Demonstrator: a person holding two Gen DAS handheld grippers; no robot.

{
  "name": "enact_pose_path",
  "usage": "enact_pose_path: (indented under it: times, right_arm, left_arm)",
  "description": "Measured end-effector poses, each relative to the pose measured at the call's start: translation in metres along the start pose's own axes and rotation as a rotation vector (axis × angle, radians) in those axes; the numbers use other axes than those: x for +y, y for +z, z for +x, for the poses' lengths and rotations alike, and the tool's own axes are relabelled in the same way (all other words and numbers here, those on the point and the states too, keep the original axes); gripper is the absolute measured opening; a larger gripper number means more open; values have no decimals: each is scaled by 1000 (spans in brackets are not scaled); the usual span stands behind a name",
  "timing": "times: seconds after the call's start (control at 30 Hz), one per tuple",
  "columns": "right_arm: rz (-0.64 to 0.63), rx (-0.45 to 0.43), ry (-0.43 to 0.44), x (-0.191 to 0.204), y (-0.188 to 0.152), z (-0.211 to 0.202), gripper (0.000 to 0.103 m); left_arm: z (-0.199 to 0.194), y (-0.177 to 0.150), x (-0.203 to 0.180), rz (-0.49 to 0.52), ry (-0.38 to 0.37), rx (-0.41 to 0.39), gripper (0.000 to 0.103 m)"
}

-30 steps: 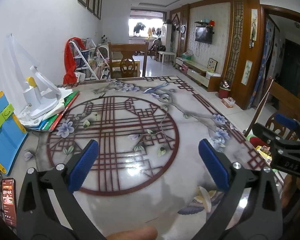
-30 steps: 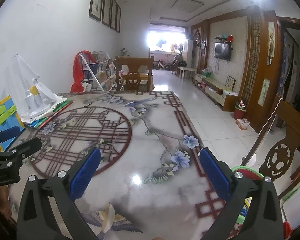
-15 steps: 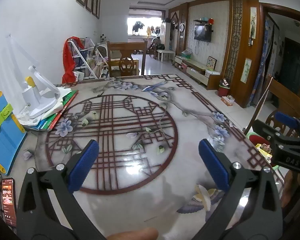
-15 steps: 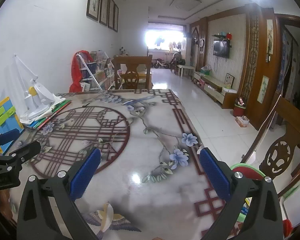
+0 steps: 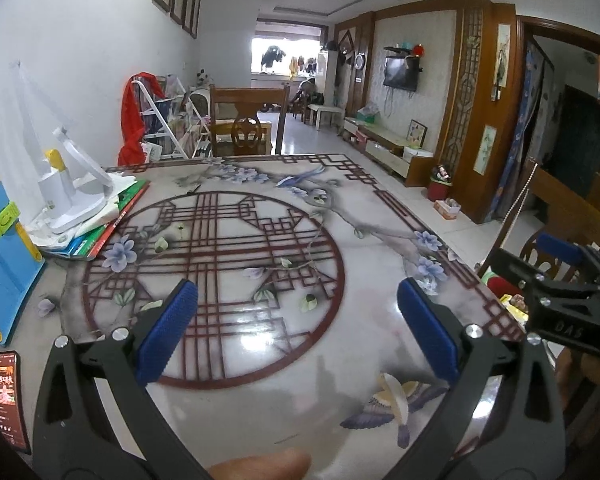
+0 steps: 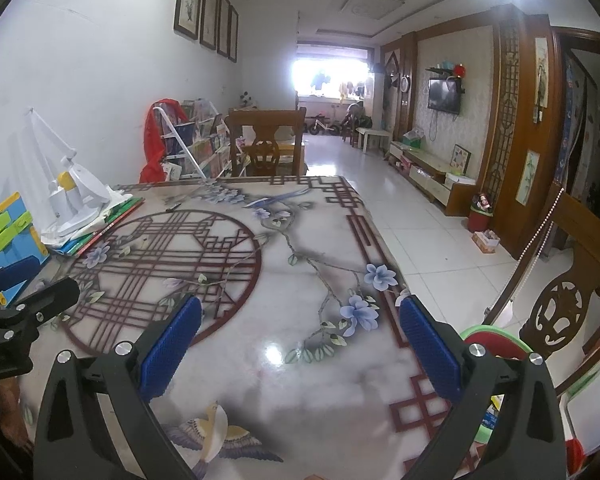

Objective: Collect trash

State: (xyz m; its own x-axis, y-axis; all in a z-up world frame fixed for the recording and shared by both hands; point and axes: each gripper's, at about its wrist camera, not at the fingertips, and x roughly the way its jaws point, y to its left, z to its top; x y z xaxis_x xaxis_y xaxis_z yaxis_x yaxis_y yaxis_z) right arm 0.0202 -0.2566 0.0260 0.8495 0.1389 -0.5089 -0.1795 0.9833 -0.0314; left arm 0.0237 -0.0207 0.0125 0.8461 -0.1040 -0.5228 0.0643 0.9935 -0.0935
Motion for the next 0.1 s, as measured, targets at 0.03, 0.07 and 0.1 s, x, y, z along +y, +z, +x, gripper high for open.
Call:
enact_pose_path:
  times: [0.03, 0.07, 0.1]
  right_arm:
    - [1, 0, 0, 0, 1, 0, 96]
    - [3, 0, -1, 0, 0, 0, 96]
    - [2, 0, 0, 0, 0, 0, 96]
  left_arm:
    - [0, 0, -1, -4, 2, 0, 98]
    - [1, 0, 0, -4, 4, 2, 98]
    - [2, 0, 0, -5, 6, 3, 98]
